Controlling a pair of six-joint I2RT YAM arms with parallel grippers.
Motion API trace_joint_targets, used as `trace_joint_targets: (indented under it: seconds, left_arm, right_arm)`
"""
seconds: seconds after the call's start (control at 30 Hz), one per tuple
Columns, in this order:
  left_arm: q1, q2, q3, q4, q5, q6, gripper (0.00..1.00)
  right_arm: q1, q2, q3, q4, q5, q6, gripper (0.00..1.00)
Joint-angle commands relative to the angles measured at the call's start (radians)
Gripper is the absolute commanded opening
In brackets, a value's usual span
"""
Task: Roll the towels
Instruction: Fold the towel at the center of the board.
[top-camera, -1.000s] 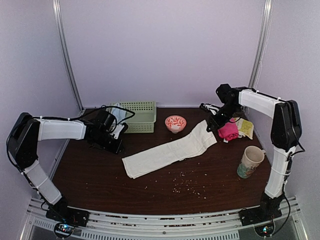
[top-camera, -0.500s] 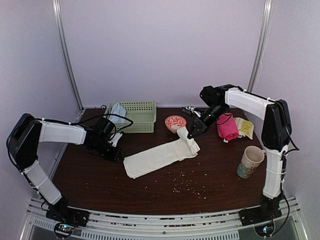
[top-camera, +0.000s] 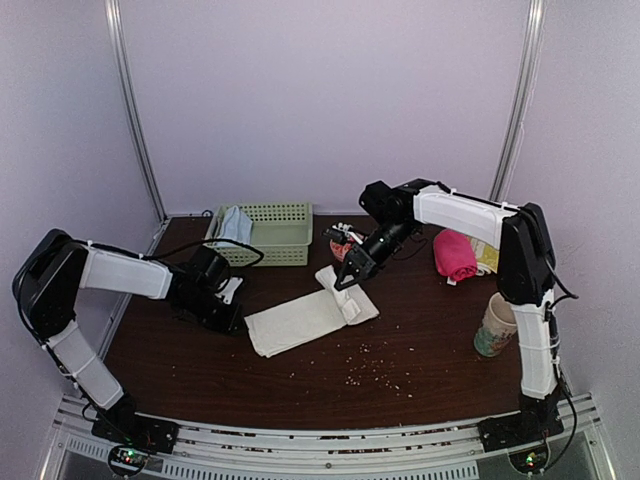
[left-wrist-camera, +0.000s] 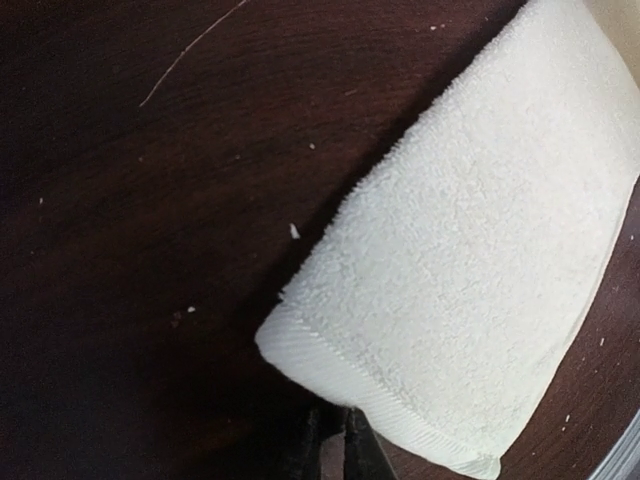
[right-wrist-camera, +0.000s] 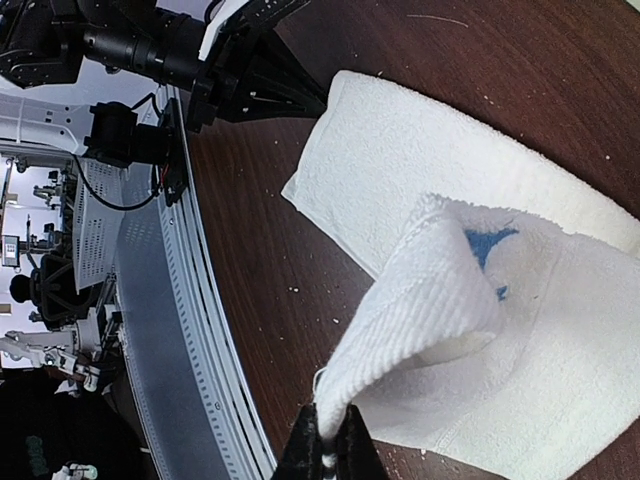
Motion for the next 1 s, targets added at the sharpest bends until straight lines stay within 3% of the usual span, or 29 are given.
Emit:
trace_joint_targets:
  seconds: [0.0,0.23,0.97]
  left_arm:
    - [-0.01,-0.002,-0.036,0.088,0.051,-0.051,0.1]
    - [-0.017,-0.001,-0.06,0.124,0.065,-0.077,0.09]
    - [-0.017,-0.009,-0.101,0.163,0.038,-0.094,0.07]
  right_arm:
    - [0.044,0.027,0.011,0.115,-0.006,0.129,0.0]
    - [0.06,0.08,0.022,0.334,0.008,0.335,0.0]
    - [0.172,0.254,0.141,0.428,-0.014,0.464,0.0]
